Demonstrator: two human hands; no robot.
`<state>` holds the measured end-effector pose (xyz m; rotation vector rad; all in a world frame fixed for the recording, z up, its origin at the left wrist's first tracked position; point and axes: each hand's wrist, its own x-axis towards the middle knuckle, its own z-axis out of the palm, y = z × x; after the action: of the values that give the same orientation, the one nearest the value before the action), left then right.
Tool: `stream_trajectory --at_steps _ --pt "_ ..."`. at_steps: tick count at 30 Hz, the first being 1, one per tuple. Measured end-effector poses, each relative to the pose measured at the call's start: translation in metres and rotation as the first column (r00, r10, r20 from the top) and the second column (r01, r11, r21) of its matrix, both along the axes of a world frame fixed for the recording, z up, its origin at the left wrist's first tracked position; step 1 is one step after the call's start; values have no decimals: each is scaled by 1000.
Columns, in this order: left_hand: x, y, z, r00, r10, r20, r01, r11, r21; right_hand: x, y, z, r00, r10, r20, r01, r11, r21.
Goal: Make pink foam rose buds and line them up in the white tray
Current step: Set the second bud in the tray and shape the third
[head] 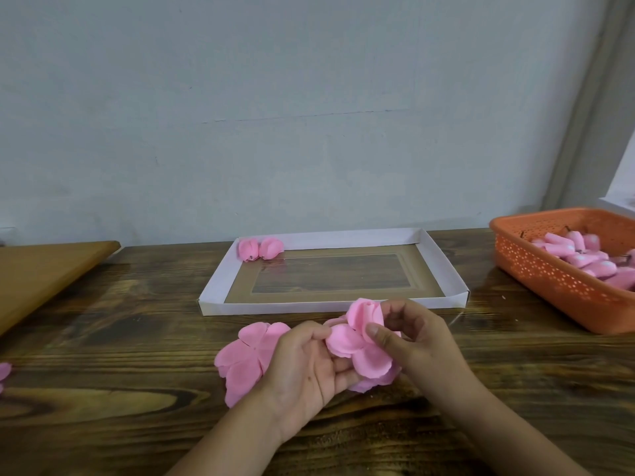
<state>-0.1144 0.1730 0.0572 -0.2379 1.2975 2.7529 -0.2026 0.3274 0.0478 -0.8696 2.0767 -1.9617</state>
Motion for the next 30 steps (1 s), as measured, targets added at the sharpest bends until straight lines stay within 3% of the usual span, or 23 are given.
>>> stream_trajectory --at_steps 10,15,20,30 --pt "-3 -4 -5 999 31 23 -30 999 -26 0 -1 -1 999 -21 50 22 1000 -16" --pt "-1 -3 -3 998 -7 -63 -1 993 -121 -2 -1 -3 997 -22 81 25 999 -32" --pt "-2 -2 -6 999 7 -51 -19 973 -231 -3 -1 -5 995 7 100 -2 999 -45" --pt "-3 1 -7 995 94 -37 -99 972 -213 -3 -2 -4 993 24 118 -21 999 -30"
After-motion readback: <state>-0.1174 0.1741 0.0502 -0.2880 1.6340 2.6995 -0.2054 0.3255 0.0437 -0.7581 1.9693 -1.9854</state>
